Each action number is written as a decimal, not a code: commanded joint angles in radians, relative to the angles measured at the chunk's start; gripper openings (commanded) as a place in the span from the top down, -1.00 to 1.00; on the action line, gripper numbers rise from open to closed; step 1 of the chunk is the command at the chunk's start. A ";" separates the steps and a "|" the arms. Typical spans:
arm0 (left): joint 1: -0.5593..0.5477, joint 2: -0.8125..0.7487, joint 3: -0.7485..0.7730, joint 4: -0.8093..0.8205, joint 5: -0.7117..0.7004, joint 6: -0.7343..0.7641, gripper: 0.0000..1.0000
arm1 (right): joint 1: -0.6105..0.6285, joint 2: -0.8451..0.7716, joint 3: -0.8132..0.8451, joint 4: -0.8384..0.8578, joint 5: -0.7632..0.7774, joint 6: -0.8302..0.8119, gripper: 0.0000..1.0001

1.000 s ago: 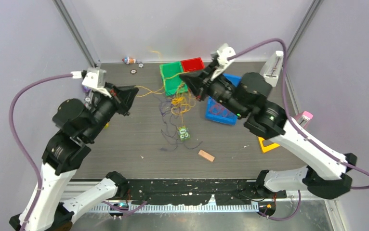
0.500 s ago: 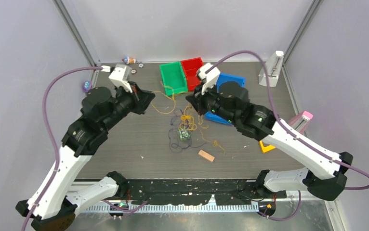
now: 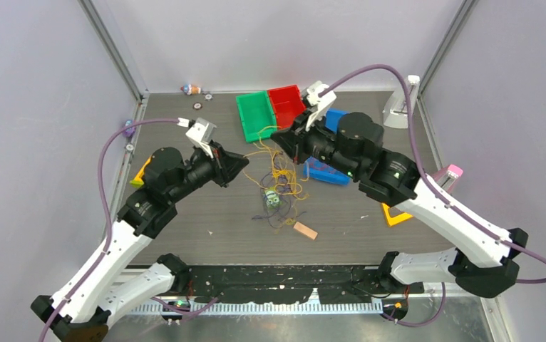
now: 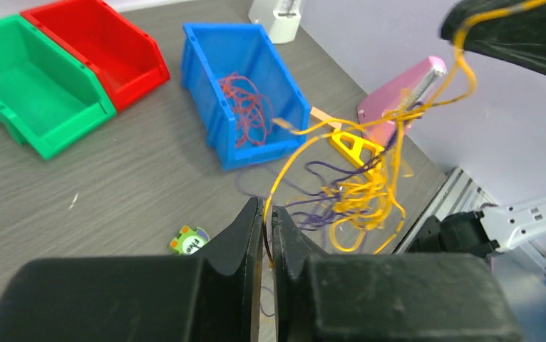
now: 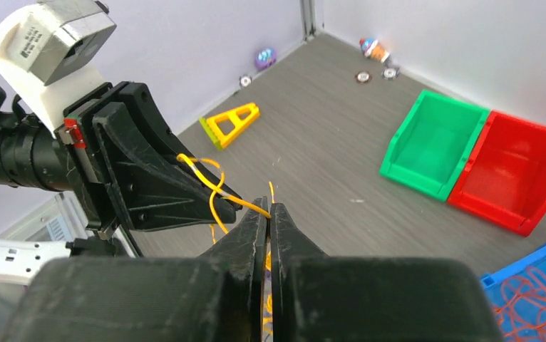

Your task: Untangle the cables

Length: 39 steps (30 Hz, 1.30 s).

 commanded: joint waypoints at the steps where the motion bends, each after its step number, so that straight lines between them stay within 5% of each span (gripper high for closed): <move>1: 0.002 -0.040 -0.057 0.214 0.081 0.012 0.76 | -0.006 0.023 0.009 0.022 -0.053 0.044 0.90; 11: 0.001 -0.024 -0.148 0.338 0.159 0.011 -0.05 | -0.014 0.075 0.004 0.023 -0.135 0.083 0.89; 26: 0.001 -0.050 -0.136 0.345 0.121 0.045 -0.32 | -0.019 0.117 -0.061 0.025 -0.197 0.083 0.89; 32: 0.002 -0.075 -0.139 0.343 0.043 0.042 -0.01 | -0.020 0.124 -0.087 0.027 -0.231 0.073 0.89; 39: 0.002 -0.028 -0.089 0.301 0.006 0.063 0.83 | -0.020 0.123 -0.108 0.059 -0.324 0.074 0.89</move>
